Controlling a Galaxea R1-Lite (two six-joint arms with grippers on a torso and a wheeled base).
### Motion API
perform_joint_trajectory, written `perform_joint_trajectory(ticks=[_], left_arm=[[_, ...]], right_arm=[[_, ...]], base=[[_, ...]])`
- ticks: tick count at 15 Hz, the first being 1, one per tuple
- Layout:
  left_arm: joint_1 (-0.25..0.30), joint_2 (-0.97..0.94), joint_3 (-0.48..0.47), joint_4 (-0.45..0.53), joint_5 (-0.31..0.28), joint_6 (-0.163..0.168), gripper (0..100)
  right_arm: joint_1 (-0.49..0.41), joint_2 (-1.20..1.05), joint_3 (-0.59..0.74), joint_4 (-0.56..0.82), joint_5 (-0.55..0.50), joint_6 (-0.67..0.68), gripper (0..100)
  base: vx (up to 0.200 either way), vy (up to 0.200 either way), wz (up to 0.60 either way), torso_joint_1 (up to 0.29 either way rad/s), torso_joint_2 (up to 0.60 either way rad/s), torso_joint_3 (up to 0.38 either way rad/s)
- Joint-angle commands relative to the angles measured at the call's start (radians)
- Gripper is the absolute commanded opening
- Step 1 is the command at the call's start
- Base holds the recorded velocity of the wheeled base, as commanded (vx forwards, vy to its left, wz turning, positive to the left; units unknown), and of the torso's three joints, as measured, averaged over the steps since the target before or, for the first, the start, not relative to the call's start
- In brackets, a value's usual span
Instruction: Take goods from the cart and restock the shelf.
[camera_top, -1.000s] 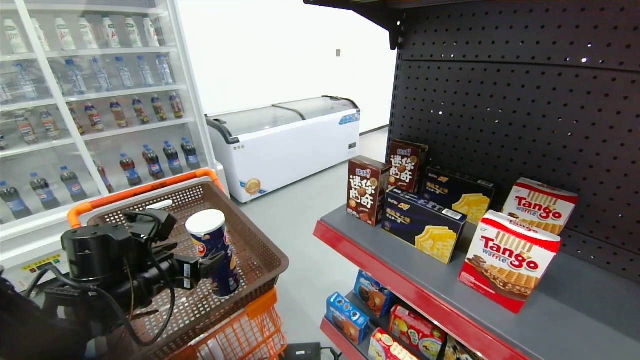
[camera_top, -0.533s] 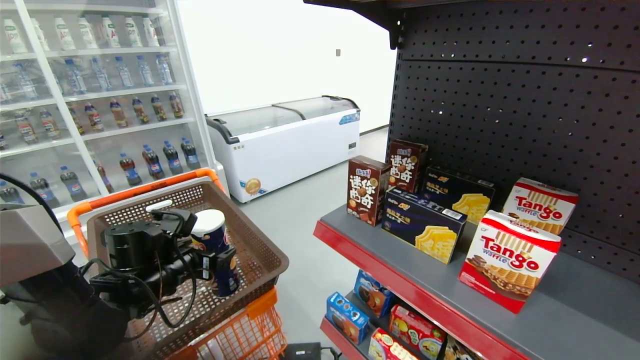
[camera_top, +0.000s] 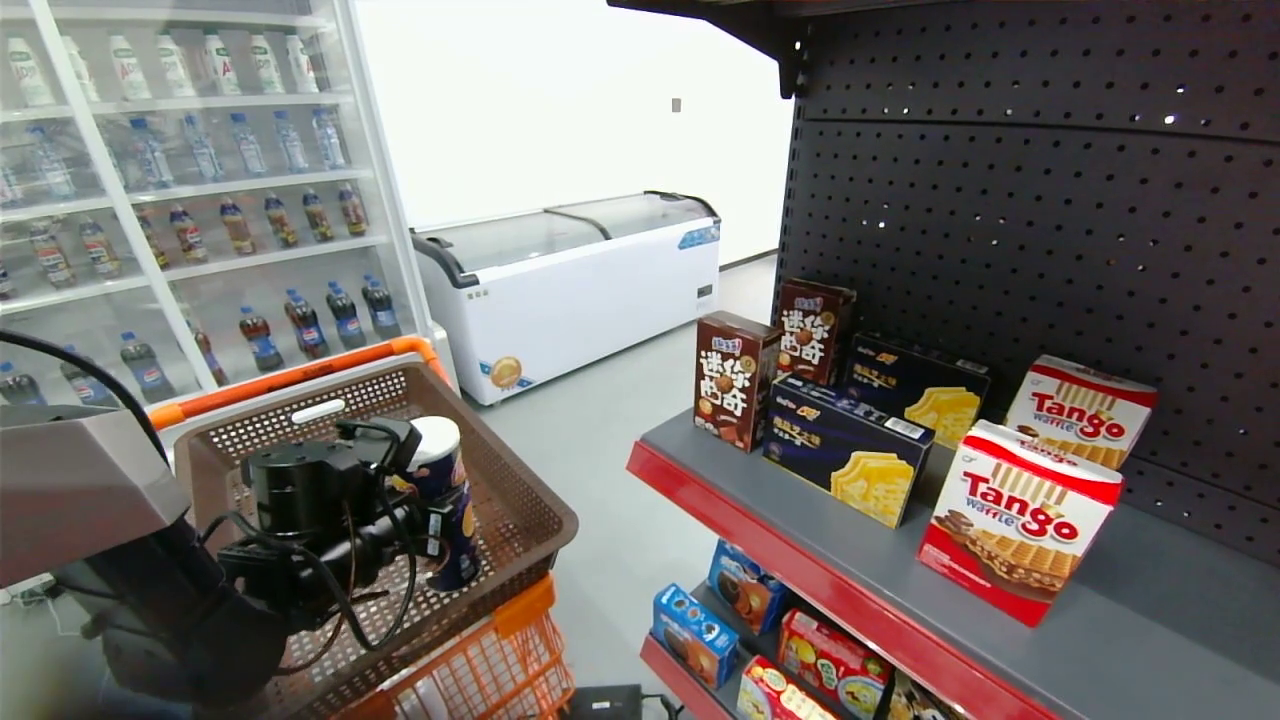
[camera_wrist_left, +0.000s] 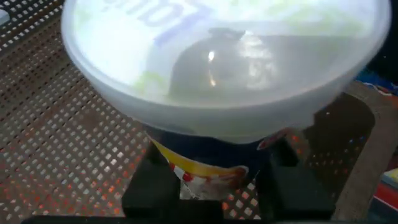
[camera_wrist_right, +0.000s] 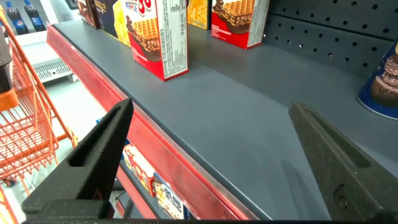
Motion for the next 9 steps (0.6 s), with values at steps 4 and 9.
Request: perform_joint_trajectory(ticks=[4, 9], left_arm=[[-0.062, -0.121, -0.136, 0.17, -0.105, -0.008, 0], [-0.104, -0.406, -0.136, 0.387, -0.332, 0.011, 0]], right_arm=[[0.0, 0.0, 0.0, 0.0, 0.0, 0.0, 100], [0.0, 0.0, 0.0, 0.0, 0.0, 0.0, 100]], base=[[0.0, 0.0, 0.0, 0.0, 0.0, 0.0], [0.0, 0.0, 0.0, 0.0, 0.0, 0.0]])
